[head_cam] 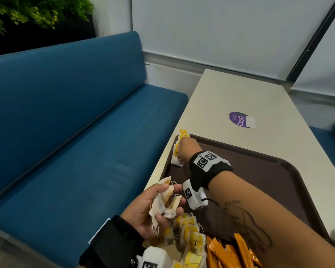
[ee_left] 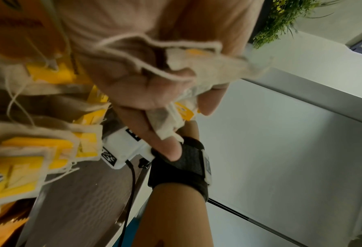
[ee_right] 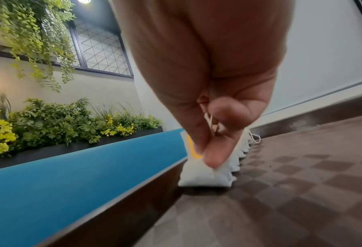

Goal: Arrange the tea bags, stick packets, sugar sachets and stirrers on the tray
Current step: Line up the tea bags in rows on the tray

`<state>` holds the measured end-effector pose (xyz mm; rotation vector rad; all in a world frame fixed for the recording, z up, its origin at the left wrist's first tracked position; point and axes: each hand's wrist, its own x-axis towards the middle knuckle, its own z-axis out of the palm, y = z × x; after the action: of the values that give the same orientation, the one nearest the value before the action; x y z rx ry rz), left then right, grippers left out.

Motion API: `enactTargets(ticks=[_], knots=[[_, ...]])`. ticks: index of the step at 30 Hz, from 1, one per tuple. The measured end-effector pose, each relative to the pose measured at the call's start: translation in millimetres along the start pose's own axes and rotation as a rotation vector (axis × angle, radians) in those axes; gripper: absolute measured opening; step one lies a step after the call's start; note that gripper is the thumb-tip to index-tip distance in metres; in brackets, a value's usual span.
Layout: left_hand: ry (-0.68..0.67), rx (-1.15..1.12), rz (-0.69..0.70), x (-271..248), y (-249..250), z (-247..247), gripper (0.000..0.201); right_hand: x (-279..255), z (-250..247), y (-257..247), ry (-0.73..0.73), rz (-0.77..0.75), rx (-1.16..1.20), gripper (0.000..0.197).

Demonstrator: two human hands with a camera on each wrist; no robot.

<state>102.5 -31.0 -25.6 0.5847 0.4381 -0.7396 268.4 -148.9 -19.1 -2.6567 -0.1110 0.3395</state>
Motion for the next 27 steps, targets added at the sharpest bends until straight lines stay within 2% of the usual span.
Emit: enactTargets(ticks=[1,2,3,4,8,11,13,15,19,22,27], knots=[[-0.001,0.000,-0.002,0,-1,0,0.035,0,1,0,0.007,0.010,-0.002,0.010],[-0.003,-0.001,-0.002,0,-1,0,0.035,1,2,0,0.029,0.026,-0.001,0.013],[-0.003,-0.002,-0.002,0,-1,0,0.035,2,2,1,0.043,0.044,0.003,0.029],[-0.003,-0.003,-0.001,-1,-2,0,0.035,1,1,3,0.044,0.051,0.051,0.034],[-0.003,0.010,0.023,-5,-3,6,0.037,-11,-16,10,0.100,0.024,0.172,0.038],[-0.015,0.031,0.039,-9,-5,13,0.034,-36,-34,15,0.108,-0.102,0.244,0.028],[-0.027,0.039,0.041,-12,-8,17,0.032,-65,-48,17,0.027,-0.214,0.356,0.021],[-0.044,0.048,0.043,-13,-12,21,0.031,-97,-60,24,-0.134,-0.316,0.479,0.018],[-0.064,0.041,-0.005,-15,-25,32,0.033,-143,-70,46,-0.399,-0.470,0.519,0.028],[-0.072,0.035,-0.048,-14,-35,38,0.038,-157,-68,59,-0.449,-0.502,0.442,0.030],[-0.104,0.038,-0.072,-14,-49,45,0.037,-174,-70,74,-0.415,-0.502,0.424,0.017]])
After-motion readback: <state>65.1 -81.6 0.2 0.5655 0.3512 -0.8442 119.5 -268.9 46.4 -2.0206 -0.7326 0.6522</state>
